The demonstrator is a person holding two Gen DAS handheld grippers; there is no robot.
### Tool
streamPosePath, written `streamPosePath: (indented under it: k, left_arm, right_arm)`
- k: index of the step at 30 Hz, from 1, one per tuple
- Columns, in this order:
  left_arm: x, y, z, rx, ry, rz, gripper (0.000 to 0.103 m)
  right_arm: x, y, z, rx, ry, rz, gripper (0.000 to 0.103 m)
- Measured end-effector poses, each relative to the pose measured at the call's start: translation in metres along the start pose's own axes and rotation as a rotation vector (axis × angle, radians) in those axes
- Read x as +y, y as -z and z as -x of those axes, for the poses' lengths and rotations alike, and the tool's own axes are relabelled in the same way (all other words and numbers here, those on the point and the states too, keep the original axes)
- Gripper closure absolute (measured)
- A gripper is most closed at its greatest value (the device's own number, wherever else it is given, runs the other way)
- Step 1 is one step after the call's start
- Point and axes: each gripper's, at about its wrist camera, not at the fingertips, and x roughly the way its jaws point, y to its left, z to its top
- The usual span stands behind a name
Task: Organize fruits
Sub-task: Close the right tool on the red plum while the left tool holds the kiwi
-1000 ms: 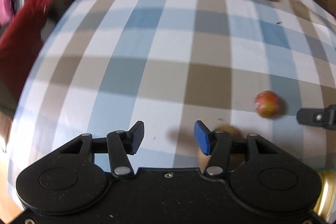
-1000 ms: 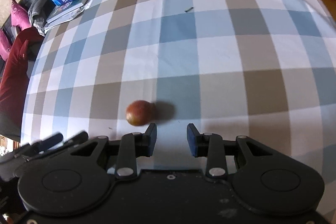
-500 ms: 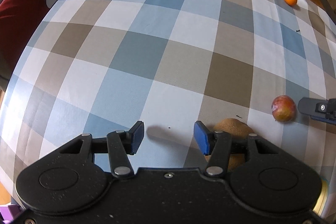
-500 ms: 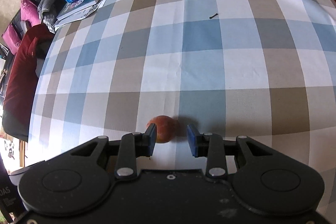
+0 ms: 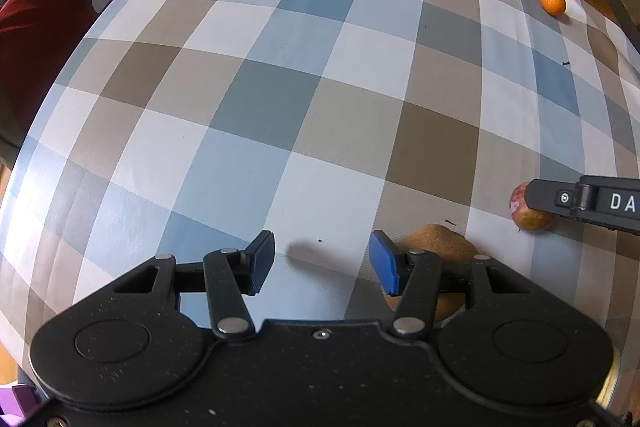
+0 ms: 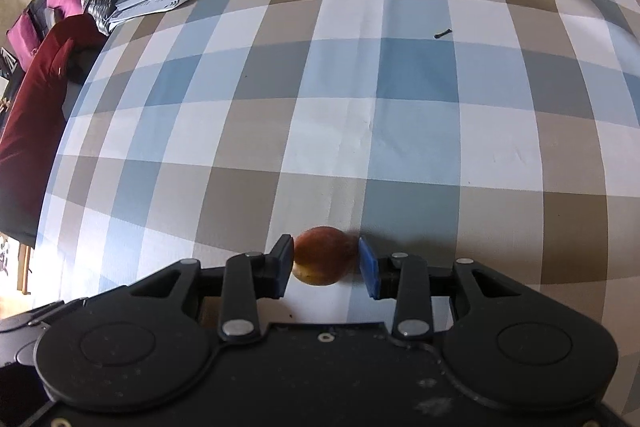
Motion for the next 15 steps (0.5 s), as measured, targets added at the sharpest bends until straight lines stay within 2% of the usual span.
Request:
streamPosePath:
  k: [6,11,15]
  left_arm:
    - [0.001,0.0,0.007,-0.012,0.005,0.012,0.043]
    - [0.002,0.001,0.014,-0.02,0.01,0.023,0.043]
    - [0.002,0.003,0.019,-0.022,0.016,0.022,0.043]
  right_arm:
    - [0.0,0.0,-0.002,-0.008,-0.003,-0.014,0.062]
    - [0.002,0.001,-0.01,0.0,0.029,-0.014,0.058]
    - [0.006,0.002,-0.02,0.035,0.033,0.016,0.062]
